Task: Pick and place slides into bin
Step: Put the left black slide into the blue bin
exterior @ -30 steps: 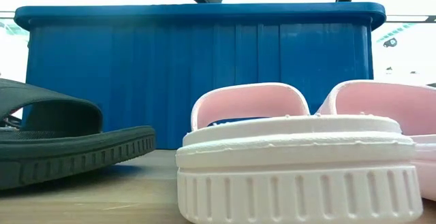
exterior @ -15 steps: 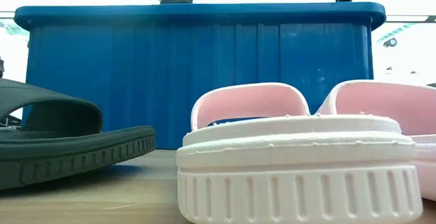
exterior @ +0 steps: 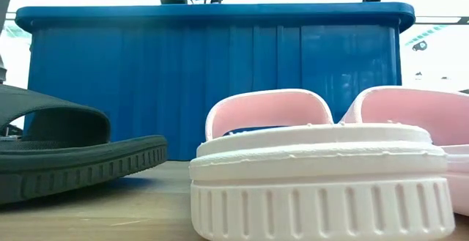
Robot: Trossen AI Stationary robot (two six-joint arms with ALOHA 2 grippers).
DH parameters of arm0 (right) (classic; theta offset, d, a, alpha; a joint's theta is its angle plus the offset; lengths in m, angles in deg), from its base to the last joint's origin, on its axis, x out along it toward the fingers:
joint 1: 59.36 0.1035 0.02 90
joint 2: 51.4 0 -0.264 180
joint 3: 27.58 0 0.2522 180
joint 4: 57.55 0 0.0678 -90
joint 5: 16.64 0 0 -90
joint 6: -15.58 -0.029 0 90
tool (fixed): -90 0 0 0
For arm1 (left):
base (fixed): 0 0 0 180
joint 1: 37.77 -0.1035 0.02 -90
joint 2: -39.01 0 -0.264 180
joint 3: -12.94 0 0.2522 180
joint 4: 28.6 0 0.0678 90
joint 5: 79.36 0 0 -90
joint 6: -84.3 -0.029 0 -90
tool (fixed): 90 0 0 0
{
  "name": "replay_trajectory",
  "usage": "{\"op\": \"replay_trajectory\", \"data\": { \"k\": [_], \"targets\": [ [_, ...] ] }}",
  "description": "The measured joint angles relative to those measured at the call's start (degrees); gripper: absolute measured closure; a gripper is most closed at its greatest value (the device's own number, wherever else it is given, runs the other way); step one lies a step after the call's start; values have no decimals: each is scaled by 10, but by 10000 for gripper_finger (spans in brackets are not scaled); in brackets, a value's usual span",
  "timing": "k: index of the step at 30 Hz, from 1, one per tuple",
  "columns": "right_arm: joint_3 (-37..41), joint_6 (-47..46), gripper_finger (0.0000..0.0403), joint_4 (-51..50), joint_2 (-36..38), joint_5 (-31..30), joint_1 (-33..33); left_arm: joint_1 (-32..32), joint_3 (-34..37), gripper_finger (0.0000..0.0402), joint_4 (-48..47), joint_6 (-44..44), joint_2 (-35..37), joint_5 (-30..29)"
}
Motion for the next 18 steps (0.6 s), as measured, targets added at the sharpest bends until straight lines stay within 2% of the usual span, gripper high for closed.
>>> {"op": "replay_trajectory", "data": {
  "k": [7,13,18],
  "targets": [
    [0,-5,390,0,0,-39,0,-35,24,401,-25,-15,-22,3],
    [0,-5,390,-1,0,-42,0,-68,108,401,33,-17,-7,22],
    [0,-4,390,-1,0,-44,0,-87,167,401,90,-47,-1,-18]
  ]
}}
